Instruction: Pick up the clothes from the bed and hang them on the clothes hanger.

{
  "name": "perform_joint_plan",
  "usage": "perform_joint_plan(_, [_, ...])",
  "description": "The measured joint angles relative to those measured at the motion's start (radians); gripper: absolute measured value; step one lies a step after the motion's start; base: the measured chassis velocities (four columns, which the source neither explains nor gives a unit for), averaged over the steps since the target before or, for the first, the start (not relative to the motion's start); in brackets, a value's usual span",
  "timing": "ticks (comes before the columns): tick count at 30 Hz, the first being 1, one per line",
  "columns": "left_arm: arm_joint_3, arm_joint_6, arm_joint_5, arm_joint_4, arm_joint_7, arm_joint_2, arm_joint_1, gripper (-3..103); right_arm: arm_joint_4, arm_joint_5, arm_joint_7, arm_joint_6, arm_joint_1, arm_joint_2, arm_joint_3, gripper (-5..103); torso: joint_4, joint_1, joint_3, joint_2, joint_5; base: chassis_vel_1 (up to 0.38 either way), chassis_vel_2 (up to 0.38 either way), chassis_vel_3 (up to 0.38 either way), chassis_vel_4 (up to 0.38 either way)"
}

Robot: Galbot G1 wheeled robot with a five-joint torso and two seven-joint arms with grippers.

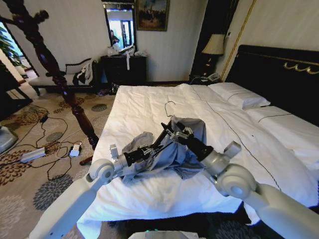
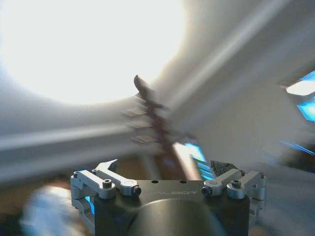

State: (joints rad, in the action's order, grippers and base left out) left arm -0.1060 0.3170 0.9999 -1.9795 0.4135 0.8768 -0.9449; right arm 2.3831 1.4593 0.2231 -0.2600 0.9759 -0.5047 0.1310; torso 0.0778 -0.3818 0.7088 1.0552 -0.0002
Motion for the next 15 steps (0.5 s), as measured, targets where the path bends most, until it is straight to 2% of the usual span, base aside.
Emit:
perform_joint_plan(2, [0.000,0.000,0.001,0.006,0.002,-0.001,0.007,20,-0.002,0.037,0.062,-0.023,-0.013,0.015,0.004,100,0.0000,0.000,0.000,0.000,0.0000,0.000,0.000,0.000,0.000])
perform_joint_plan(4, [0.002,0.000,0.004,0.010,0.002,0.001,0.015,20,-0.016,0.032,0.057,-0.018,-0.021,0.034,0.007,100,0.0002,0.000,0.000,0.000,0.0000,0.000,0.000,0.000,0.000])
perform_joint_plan(5, [0.002,0.000,0.005,0.010,0.003,0.004,0.017,20,-0.031,-0.006,-0.001,-0.002,-0.021,0.038,0.005,100,0.0003,0.000,0.000,0.000,0.0001,0.000,0.000,0.000,0.000])
perform_joint_plan(7, [0.002,0.000,0.006,0.010,0.003,0.005,0.017,20,-0.036,-0.020,-0.031,0.005,-0.019,0.038,0.004,100,0.0003,0.000,0.000,0.000,0.0002,0.000,0.000,0.000,0.000])
perform_joint_plan(10, [-0.002,0.000,0.008,0.004,0.007,0.007,0.014,20,-0.049,-0.053,-0.253,0.046,-0.019,0.030,0.012,100,0.0002,0.000,0.000,0.000,0.0004,0.000,0.000,0.000,0.000])
perform_joint_plan(11, [-0.002,0.000,0.008,0.004,0.007,0.007,0.014,20,-0.049,-0.053,-0.253,0.046,-0.019,0.030,0.012,100,0.0002,0.000,0.000,0.000,0.0004,0.000,0.000,0.000,0.000])
perform_joint_plan(12, [-0.005,-0.001,0.008,0.004,0.012,0.003,0.013,20,-0.054,-0.043,-0.296,0.052,-0.020,0.034,0.022,100,0.0002,0.000,0.000,0.000,0.0003,0.000,0.000,0.000,0.000])
perform_joint_plan(13, [-0.007,-0.003,0.009,0.005,0.017,-0.002,0.013,20,-0.062,-0.021,-0.288,0.049,-0.022,0.042,0.031,100,0.0003,0.000,0.000,0.000,0.0005,0.000,0.000,0.000,0.000])
perform_joint_plan(14, [-0.008,-0.006,0.012,0.007,0.025,-0.007,0.014,20,-0.079,0.018,-0.230,0.031,-0.030,0.056,0.040,100,0.0002,0.000,0.000,0.000,0.0004,0.000,0.000,0.000,0.000])
perform_joint_plan(15, [-0.008,-0.007,0.021,0.011,0.034,-0.013,0.017,20,-0.097,0.063,-0.135,0.007,-0.046,0.070,0.046,100,0.0002,0.000,0.000,0.000,0.0001,0.000,0.000,0.000,0.000])
